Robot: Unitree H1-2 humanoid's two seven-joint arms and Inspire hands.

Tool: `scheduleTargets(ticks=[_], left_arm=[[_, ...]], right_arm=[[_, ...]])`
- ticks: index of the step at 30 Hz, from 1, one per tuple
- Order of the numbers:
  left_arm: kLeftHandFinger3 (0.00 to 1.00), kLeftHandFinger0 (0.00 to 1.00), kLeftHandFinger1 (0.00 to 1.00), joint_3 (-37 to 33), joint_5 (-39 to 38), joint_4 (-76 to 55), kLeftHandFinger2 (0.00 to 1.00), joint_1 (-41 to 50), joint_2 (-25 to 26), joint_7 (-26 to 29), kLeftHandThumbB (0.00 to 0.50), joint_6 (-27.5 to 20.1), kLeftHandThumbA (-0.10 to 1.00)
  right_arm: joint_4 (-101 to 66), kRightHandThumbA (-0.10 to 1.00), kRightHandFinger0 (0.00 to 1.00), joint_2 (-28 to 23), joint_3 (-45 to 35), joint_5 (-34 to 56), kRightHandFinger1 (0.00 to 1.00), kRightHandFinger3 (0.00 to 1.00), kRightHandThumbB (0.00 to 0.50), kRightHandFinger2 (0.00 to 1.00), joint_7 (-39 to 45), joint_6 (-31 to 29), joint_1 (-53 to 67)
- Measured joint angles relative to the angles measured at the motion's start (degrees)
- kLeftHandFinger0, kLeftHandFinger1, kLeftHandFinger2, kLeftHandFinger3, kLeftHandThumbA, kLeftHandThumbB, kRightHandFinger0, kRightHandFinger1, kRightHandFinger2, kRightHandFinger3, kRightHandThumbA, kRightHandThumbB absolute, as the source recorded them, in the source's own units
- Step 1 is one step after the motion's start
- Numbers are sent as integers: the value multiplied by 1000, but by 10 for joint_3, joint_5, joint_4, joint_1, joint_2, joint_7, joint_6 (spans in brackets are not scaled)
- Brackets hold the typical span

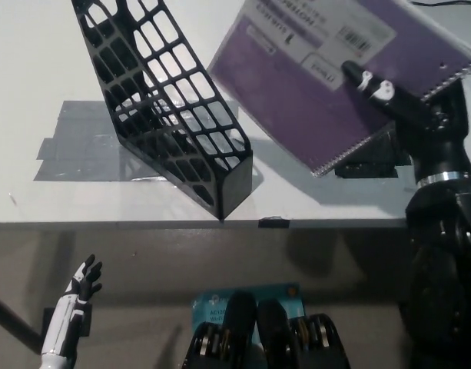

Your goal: A person hands a notebook to the robot and the robot grabs it with its right hand and places it in the magazine stand kept in the centre of the desk infront of it.

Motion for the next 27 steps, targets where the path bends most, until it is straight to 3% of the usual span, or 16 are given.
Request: scheduleTargets(ticks=[11, 27], left_arm=[[1000, 991, 1000, 0, 0, 0, 1000, -7, 0, 0, 500, 0, 1000], [1000, 980, 1000, 0, 1, 0, 1000, -13, 0, 0, 500, 0, 1000]], right_arm=[[-46, 1000, 0, 30, -25, 56, 0, 0, 45, 0, -42, 35, -66], [-1, 1000, 0, 60, -1, 44, 0, 0, 41, 0, -80, 33, -91]])
